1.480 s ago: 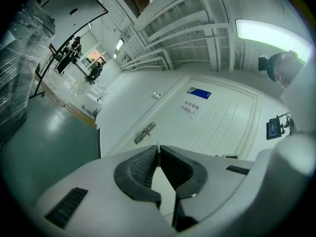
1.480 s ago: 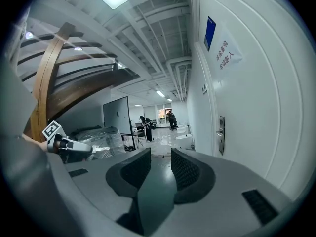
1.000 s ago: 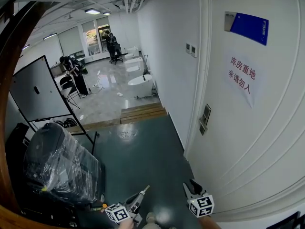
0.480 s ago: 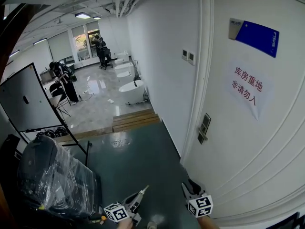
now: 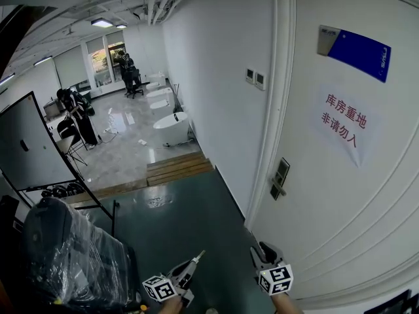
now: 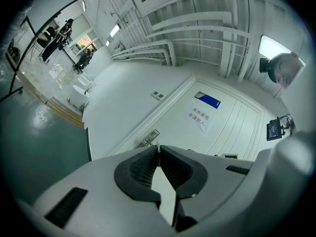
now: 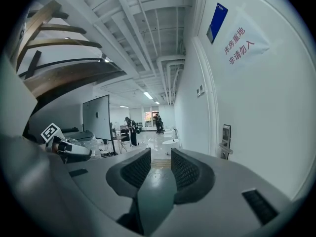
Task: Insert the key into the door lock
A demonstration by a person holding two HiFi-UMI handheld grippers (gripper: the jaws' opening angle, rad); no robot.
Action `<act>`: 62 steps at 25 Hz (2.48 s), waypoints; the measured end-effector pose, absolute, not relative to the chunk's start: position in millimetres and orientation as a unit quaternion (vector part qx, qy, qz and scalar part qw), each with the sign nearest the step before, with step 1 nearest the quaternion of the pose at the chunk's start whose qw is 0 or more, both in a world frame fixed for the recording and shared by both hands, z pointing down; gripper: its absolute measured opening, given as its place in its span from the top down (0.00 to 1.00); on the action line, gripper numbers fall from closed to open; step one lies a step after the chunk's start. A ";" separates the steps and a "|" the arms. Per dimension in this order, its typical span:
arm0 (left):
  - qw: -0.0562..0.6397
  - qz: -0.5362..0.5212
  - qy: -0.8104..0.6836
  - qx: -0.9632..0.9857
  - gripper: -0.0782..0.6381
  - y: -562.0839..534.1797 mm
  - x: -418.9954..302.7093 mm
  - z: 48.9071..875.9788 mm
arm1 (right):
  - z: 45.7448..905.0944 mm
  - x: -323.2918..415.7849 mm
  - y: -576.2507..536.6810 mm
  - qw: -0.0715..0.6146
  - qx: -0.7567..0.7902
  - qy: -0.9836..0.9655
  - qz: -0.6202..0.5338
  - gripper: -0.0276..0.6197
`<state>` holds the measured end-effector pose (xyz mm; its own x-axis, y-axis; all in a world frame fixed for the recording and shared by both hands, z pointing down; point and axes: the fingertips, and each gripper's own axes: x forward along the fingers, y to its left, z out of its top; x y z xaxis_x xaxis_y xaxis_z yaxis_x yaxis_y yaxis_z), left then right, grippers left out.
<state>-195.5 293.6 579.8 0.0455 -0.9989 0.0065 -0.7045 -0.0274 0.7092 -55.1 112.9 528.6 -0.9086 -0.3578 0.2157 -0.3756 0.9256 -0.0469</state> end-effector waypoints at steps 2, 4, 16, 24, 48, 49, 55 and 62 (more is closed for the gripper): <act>0.280 -0.261 -0.634 0.672 0.85 290.4 -202.5 578.4 | 529.9 -60.8 111.1 0.101 0.195 -0.975 0.044 0.77; 0.280 -0.259 -0.629 0.677 0.85 287.2 -208.5 578.0 | 531.6 -66.3 109.7 0.100 0.201 -0.974 0.044 0.77; 0.296 -0.255 -0.610 0.690 0.85 266.7 -226.0 585.6 | 547.6 -76.3 102.7 0.111 0.224 -0.967 0.049 0.77; 0.297 -0.249 -0.606 0.695 0.85 230.5 -224.6 586.7 | 535.3 -80.0 59.4 0.100 0.224 -0.968 0.043 0.77; 0.303 -0.244 -0.612 0.689 0.85 124.6 -196.7 591.8 | 531.3 -45.9 -51.5 0.104 0.222 -0.968 0.050 0.77; 0.303 -0.244 -0.611 0.689 0.85 121.4 -195.1 591.8 | 531.6 -43.8 -53.6 0.103 0.222 -0.968 0.050 0.77; 0.306 -0.235 -0.608 0.694 0.85 102.5 -187.4 586.7 | 529.7 -31.9 -66.4 0.098 0.231 -0.966 0.052 0.77; 0.311 -0.227 -0.597 0.704 0.85 88.3 -180.5 590.3 | 538.2 -20.8 -68.6 0.097 0.241 -0.963 0.065 0.77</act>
